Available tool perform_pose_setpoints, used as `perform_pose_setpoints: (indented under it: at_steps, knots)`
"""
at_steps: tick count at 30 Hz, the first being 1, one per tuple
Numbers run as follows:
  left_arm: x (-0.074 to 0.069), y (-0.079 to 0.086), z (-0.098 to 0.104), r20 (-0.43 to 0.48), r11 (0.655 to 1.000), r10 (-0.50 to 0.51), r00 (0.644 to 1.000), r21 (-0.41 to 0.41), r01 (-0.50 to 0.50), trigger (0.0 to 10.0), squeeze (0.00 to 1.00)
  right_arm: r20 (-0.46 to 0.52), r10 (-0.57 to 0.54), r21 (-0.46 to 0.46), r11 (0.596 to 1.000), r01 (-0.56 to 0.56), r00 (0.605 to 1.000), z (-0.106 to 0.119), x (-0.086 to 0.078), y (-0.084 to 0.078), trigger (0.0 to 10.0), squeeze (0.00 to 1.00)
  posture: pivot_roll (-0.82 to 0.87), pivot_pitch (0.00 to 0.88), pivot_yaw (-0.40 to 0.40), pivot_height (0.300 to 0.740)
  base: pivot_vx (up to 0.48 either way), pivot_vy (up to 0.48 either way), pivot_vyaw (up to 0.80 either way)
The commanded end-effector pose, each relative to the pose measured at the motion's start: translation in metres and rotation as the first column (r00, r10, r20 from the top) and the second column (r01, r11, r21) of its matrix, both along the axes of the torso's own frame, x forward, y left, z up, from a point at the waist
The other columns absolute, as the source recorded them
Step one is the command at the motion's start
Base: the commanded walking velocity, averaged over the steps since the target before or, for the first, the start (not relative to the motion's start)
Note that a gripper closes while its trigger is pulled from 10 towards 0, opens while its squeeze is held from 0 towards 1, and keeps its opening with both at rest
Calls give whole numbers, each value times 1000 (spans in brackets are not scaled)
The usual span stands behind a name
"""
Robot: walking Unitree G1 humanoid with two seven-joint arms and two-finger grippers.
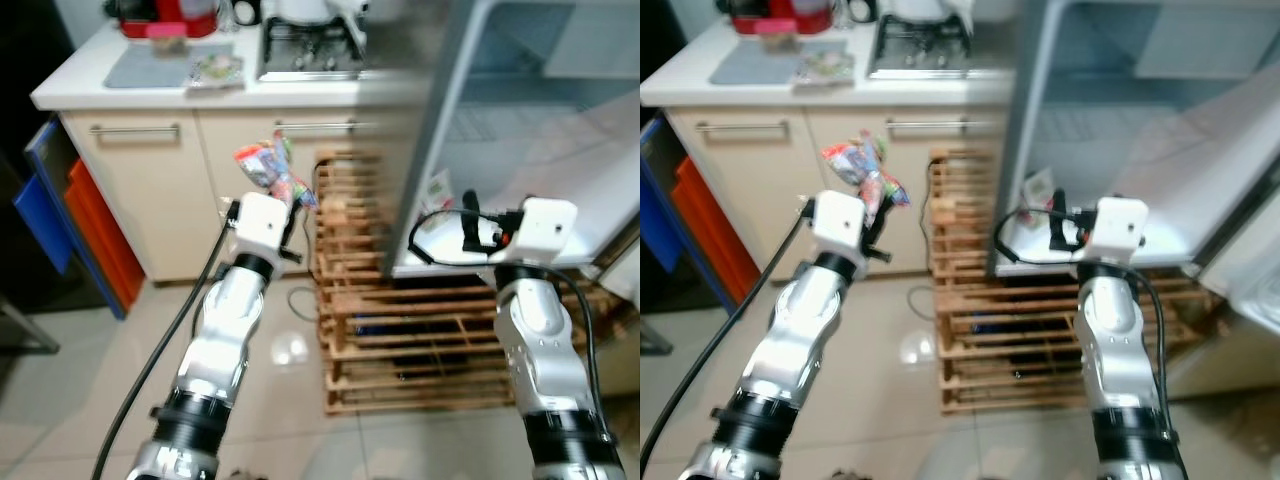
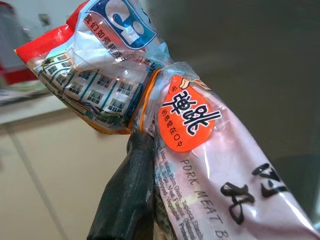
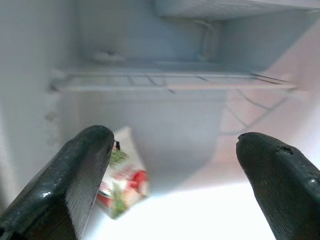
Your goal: Restocking fridge
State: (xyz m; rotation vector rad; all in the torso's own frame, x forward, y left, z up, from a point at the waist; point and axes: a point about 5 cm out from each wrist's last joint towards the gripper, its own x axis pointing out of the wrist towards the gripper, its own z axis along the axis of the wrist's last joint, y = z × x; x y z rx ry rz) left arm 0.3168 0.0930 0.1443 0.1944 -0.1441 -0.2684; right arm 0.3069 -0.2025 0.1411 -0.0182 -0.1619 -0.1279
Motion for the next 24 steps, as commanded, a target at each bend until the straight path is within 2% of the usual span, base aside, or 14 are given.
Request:
perform_pose_setpoints:
  at_steps: [1, 16, 21, 24]
  knots:
    - [1, 5, 10, 49, 1000, 11, 999, 9, -12, 10000, 0, -9, 11, -10, 1000, -12, 1000, -1, 0, 5, 10000, 0, -112, 0, 11, 740, 0, -454, 0]
    - [4, 3, 11, 45, 1000, 10, 999, -15, -9, 10000, 0, -28, 31, -26, 999, -32, 999, -5, 1, 9, 10000, 0, -121, 0, 17, 740, 19, -432, 0]
    - [6, 1, 12, 47, 1000, 9, 999, -30, -8, 10000, 0, -38, 44, -39, 998, -45, 998, -7, 0, 11, 10000, 0, -129, 0, 18, 740, 0, 0, 0]
    - [7, -1, 12, 49, 999, 6, 999, -32, -5, 10000, 0, -38, 49, -51, 997, -51, 998, -7, 0, 11, 10000, 0, -133, 0, 18, 740, 0, 0, 696]
